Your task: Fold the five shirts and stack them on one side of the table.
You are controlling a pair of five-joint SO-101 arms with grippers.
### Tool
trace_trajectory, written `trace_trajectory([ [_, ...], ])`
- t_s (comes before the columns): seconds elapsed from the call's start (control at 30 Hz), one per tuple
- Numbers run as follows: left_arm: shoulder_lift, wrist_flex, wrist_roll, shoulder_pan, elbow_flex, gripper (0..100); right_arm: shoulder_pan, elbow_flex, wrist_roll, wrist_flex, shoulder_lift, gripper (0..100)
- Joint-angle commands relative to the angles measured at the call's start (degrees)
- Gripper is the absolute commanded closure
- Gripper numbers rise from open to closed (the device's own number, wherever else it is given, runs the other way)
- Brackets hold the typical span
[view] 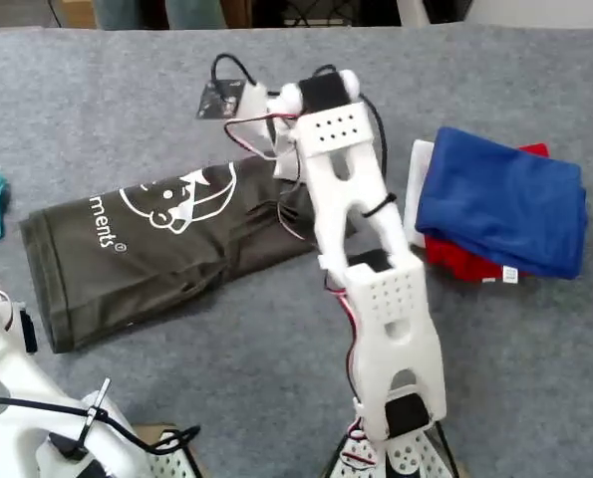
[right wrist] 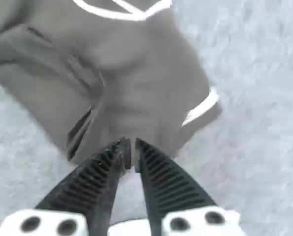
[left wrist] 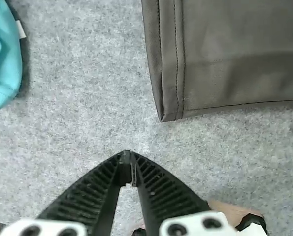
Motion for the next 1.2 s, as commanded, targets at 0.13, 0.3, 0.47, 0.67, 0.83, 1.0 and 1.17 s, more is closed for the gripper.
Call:
trace_trajectory([
  [0.13, -1.2, 0.4, 0.1, -0.7, -2.1, 97, -3.7, 28.2, -0.8, -0.7, -16.0, 98.5],
  [0.3, -1.2, 0.4, 1.2, -0.7, -2.0, 97, -2.5, 37.6, -0.9, -12.8, -15.3, 98.4],
  [0.47, -1.2, 0.4, 1.1, -0.7, 0.5, 97, 1.4, 36.0, -0.9, -22.6, -10.1, 98.4],
  [0.67, -1.2, 0.5, 1.2, -0.7, 1.0, 97, 3.7, 26.6, -1.0, -22.6, -7.4, 98.4],
  [0.83, -1.2, 0.5, 1.2, -0.7, 0.9, 97, 3.3, 22.8, -1.0, -21.2, -7.1, 98.4],
  [1.0, -0.2, 0.4, 1.4, -0.4, -4.9, 97, 3.3, 15.4, -1.0, -9.9, -10.2, 98.4],
  [1.17, 9.2, -0.1, 7.9, 0.0, -14.4, 84, 3.0, 8.7, -1.0, 0.5, -11.9, 98.4],
])
